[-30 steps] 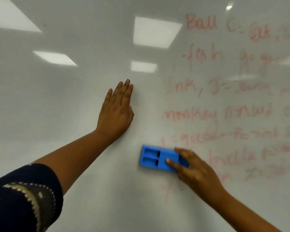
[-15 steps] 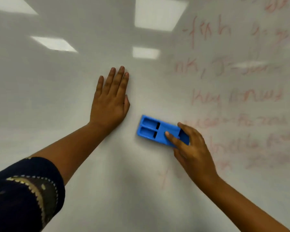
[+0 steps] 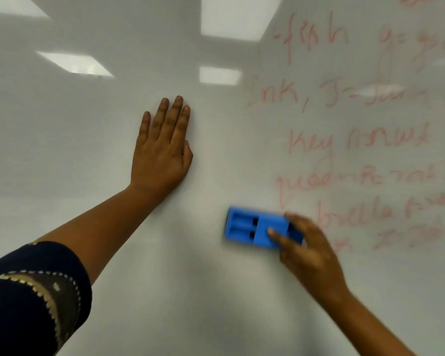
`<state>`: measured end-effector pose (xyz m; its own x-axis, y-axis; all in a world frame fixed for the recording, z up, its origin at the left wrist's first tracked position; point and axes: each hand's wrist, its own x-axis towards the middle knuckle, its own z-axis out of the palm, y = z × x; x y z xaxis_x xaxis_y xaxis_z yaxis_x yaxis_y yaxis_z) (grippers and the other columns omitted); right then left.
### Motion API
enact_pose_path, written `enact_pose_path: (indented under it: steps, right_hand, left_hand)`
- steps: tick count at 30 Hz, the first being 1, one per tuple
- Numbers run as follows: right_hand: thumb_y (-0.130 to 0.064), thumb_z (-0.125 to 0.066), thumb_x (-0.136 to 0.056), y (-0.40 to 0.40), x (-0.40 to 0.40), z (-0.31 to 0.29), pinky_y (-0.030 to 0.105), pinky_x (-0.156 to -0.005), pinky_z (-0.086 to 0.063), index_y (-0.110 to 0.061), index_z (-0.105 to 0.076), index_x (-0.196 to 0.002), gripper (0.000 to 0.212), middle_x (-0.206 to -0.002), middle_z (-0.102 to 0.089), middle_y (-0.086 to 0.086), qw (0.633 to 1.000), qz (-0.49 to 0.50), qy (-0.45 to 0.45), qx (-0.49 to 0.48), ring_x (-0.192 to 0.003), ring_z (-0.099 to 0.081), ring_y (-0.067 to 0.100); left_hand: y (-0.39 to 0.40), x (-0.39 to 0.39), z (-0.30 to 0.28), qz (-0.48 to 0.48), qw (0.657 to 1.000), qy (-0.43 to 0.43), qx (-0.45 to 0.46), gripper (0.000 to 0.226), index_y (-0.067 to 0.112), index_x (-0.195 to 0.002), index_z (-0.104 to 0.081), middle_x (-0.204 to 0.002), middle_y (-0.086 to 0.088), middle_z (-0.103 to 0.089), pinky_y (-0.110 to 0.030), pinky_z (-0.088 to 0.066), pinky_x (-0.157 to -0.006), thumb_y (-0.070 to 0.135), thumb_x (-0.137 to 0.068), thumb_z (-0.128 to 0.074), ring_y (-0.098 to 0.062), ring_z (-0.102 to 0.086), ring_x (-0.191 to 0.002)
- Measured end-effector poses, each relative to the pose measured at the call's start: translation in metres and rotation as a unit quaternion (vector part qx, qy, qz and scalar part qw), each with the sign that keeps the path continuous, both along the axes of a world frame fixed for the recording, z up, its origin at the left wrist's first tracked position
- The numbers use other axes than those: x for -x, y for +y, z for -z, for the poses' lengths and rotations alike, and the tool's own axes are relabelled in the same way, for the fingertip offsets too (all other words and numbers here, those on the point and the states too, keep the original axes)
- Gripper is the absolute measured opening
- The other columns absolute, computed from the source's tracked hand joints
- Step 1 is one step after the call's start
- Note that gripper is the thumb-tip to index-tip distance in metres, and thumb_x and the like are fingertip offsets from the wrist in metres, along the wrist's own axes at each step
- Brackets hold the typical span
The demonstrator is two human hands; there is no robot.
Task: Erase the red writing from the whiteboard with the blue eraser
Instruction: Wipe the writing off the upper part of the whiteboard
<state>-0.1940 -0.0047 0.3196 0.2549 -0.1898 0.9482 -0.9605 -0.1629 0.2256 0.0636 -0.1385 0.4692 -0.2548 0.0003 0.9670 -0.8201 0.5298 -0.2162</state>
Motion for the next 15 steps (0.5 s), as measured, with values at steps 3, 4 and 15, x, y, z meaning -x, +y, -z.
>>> enact_pose_path:
  steps: [3,4,15]
  right_hand:
    - [0.003,-0.075,-0.070,-0.002,0.011,-0.066,0.034,-0.098,-0.038,-0.018,-0.057,-0.124,0.061,-0.128,-0.051,0.022,0.998,0.012,-0.066,0.019,-0.118,-0.042,0.032]
    - [0.001,-0.073,-0.073,-0.002,0.013,-0.081,0.033,-0.098,-0.036,-0.020,-0.054,-0.127,0.061,-0.132,-0.048,0.020,0.995,0.006,-0.099,0.023,-0.120,-0.042,0.031]
    - [-0.037,-0.060,-0.084,0.007,-0.015,0.028,0.009,-0.103,-0.026,-0.027,-0.061,-0.121,0.038,-0.134,-0.045,-0.007,0.987,0.021,-0.130,-0.091,-0.124,-0.037,0.002]
  left_hand:
    - [0.001,0.000,0.000,0.002,1.000,0.000,-0.006,0.057,0.006,-0.146,-0.021,-0.154,-0.013,-0.020,-0.036,0.001,-0.115,0.025,-0.093,-0.025,-0.027,-0.012,-0.142]
    - [0.001,0.000,0.000,0.002,1.000,0.001,-0.006,0.057,0.006,-0.146,-0.021,-0.154,-0.013,-0.020,-0.037,-0.001,-0.115,0.025,-0.093,-0.025,-0.027,-0.013,-0.142]
    - [0.001,0.000,0.001,0.004,1.000,0.002,-0.004,0.056,0.005,-0.146,-0.023,-0.153,-0.013,-0.021,-0.035,0.002,-0.115,0.024,-0.093,-0.026,-0.028,-0.014,-0.142]
